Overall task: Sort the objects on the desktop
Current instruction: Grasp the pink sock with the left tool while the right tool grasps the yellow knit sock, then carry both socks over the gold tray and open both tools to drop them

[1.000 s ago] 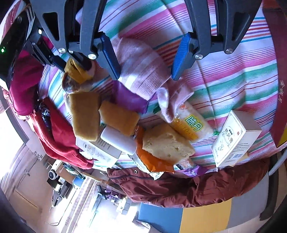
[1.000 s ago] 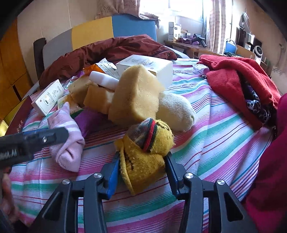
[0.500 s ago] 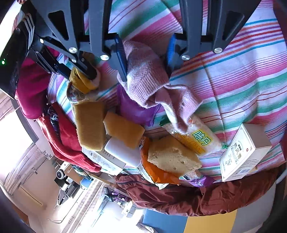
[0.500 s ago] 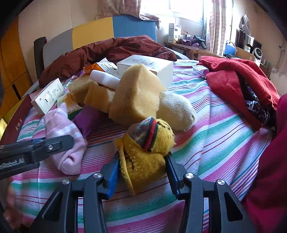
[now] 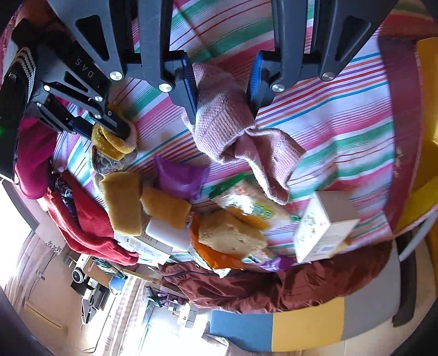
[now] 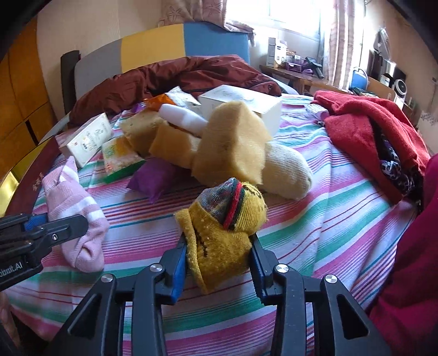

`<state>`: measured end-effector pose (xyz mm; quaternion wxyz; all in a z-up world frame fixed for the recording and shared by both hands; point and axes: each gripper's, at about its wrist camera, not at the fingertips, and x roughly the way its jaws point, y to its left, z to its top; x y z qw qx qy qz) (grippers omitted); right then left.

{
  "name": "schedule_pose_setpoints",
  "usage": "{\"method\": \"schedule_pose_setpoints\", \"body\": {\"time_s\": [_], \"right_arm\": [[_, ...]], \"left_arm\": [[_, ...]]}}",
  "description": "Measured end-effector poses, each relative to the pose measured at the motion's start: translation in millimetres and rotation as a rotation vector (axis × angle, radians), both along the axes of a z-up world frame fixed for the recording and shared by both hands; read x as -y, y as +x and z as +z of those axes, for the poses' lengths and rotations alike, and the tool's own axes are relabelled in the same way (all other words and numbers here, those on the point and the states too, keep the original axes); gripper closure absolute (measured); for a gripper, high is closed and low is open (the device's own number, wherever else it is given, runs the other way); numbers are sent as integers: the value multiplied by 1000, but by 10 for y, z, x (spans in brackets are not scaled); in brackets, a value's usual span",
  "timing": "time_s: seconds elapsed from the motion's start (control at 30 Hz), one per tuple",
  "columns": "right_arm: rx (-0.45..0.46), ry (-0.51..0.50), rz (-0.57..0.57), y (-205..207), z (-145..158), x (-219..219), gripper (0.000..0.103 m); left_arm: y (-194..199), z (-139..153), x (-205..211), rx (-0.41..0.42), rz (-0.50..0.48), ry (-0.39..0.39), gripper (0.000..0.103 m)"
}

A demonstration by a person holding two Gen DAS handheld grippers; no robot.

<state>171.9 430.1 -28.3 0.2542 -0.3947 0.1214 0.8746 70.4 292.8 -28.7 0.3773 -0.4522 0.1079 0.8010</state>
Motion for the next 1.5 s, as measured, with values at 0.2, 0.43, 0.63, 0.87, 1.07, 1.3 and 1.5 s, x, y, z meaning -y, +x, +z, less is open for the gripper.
{"method": "schedule_pose_setpoints", "body": {"time_s": [0.2,0.43,0.63,0.87,1.07,1.3,1.5], "right_arm": [[3,10,67,-76,45,203,63],[-7,17,124,-165,123,435,63],[-16,29,160,-246,215,603,63],[-24,43,203,-366,310,786,63],[-33,55,241,-495,393,946,63],[-62,70,287,-656,528,1144,63],[-85,78,314,-804,647,1246,63]], "left_arm": [[54,83,209,-66,16,-19,71],[73,231,393,-139,41,-26,71],[48,329,577,-176,69,-28,71],[-29,412,765,-178,110,-19,71],[-122,482,930,-189,147,-15,71],[-214,620,1111,-210,175,-6,71],[-317,751,1269,-240,210,0,71]]}}
